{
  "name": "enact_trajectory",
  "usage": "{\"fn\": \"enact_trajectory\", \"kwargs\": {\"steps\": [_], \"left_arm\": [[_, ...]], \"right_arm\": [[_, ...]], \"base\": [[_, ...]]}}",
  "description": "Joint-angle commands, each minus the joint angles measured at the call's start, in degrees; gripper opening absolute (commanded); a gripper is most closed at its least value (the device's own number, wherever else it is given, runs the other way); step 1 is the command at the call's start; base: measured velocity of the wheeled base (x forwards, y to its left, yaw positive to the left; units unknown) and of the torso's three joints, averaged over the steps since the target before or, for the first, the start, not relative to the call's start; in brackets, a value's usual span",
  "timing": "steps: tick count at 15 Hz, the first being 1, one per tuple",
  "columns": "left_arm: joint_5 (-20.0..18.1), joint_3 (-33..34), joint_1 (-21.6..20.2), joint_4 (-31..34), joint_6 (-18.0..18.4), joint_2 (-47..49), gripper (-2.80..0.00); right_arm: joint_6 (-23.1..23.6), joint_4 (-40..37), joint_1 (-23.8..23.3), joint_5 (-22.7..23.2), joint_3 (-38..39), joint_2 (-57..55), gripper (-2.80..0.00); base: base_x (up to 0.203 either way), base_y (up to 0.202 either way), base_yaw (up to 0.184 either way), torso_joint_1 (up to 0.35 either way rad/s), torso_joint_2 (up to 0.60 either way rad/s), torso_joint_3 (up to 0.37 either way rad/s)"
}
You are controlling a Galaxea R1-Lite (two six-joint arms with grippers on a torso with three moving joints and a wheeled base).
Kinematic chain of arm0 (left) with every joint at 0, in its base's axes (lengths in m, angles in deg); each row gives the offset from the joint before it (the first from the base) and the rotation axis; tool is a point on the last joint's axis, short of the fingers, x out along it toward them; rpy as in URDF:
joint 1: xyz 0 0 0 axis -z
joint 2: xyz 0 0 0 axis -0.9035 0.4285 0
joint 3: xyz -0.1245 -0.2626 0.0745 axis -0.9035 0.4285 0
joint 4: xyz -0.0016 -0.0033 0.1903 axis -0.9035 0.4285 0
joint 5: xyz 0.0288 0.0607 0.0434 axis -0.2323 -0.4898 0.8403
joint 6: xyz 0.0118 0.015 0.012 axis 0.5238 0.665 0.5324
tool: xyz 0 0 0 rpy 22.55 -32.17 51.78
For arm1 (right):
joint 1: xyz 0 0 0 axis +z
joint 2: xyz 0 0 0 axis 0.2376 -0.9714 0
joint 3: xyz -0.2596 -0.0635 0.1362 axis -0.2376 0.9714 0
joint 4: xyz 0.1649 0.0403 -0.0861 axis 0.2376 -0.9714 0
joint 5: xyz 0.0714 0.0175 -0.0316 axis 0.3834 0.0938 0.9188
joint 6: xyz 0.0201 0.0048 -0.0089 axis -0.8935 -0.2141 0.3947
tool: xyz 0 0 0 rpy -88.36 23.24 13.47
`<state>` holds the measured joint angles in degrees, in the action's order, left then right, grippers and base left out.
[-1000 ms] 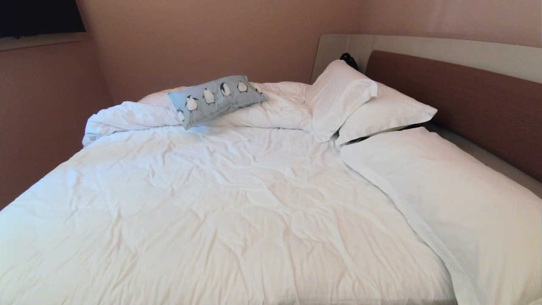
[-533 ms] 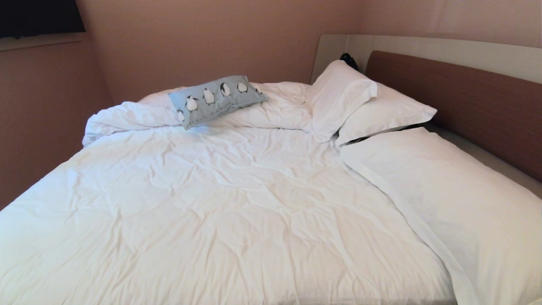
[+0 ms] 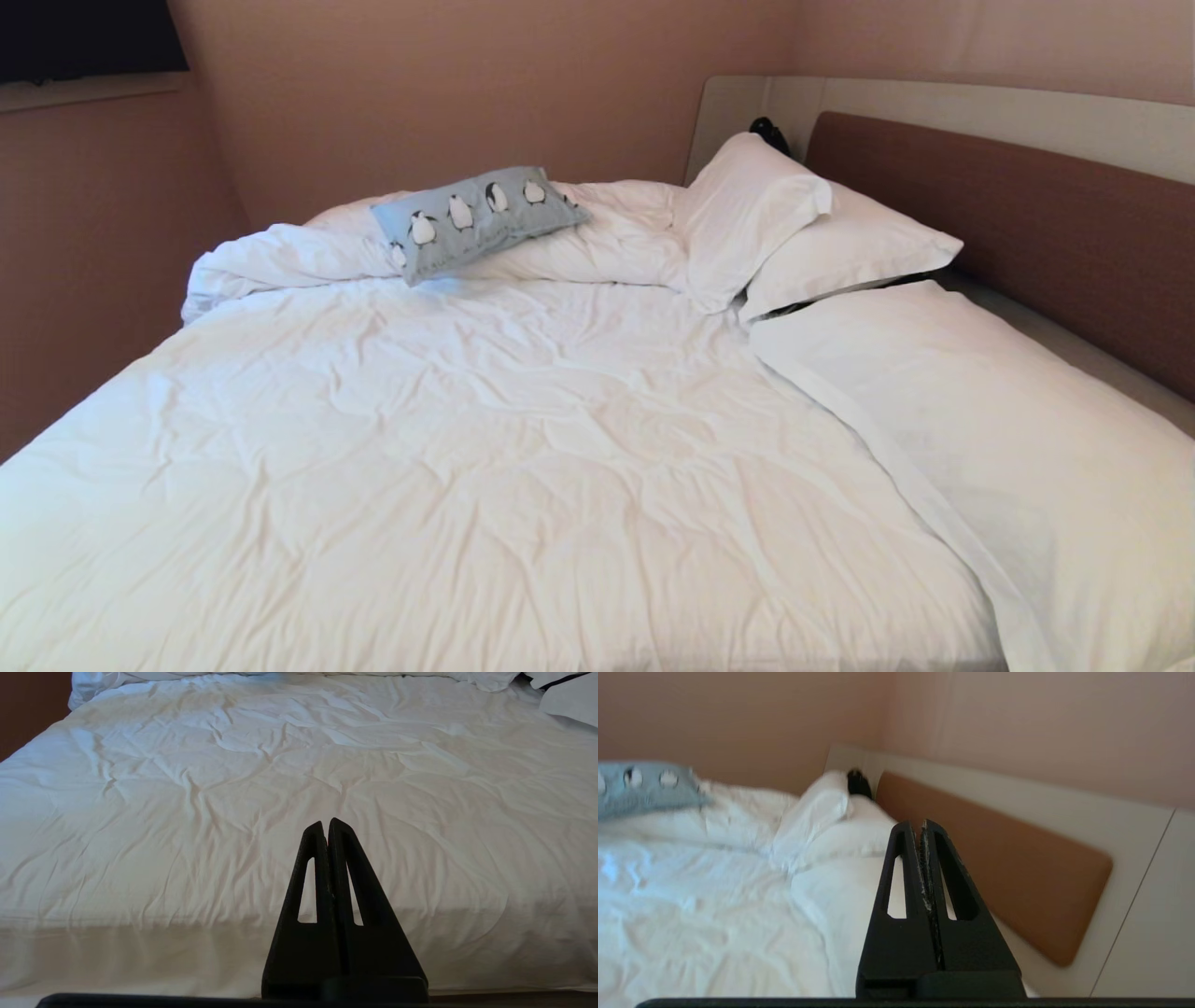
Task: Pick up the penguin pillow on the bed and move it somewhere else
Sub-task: Pick up the pillow
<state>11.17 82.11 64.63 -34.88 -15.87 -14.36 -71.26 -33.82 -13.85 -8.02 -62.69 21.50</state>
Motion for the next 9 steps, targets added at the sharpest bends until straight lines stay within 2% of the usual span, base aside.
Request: {"fn": "enact_trajectory", "kwargs": {"steps": [1, 3, 6, 9], "left_arm": [[0.03, 0.0, 0.0, -0.02, -0.02, 0.06, -2.8], [0.03, 0.0, 0.0, -0.02, -0.02, -0.02, -2.8], [0.03, 0.0, 0.0, -0.02, -0.02, -0.02, -2.8], [0.03, 0.0, 0.0, -0.02, -0.02, -0.02, -2.8]], "right_arm": [[0.05, -3.78, -0.02, -0.03, 4.31, 4.64, -2.8], [-2.08, -3.44, -0.06, 0.18, 8.68, 5.43, -2.8], [-6.23, -3.41, -0.02, 2.91, 13.98, 5.51, -2.8], [-7.95, -3.19, -0.05, 3.98, 19.68, 5.45, -2.8]], "base": [[0.0, 0.0, 0.0, 0.0, 0.0, 0.0], [0.0, 0.0, 0.0, 0.0, 0.0, 0.0], [0.0, 0.0, 0.0, 0.0, 0.0, 0.0], [0.0, 0.0, 0.0, 0.0, 0.0, 0.0]]}}
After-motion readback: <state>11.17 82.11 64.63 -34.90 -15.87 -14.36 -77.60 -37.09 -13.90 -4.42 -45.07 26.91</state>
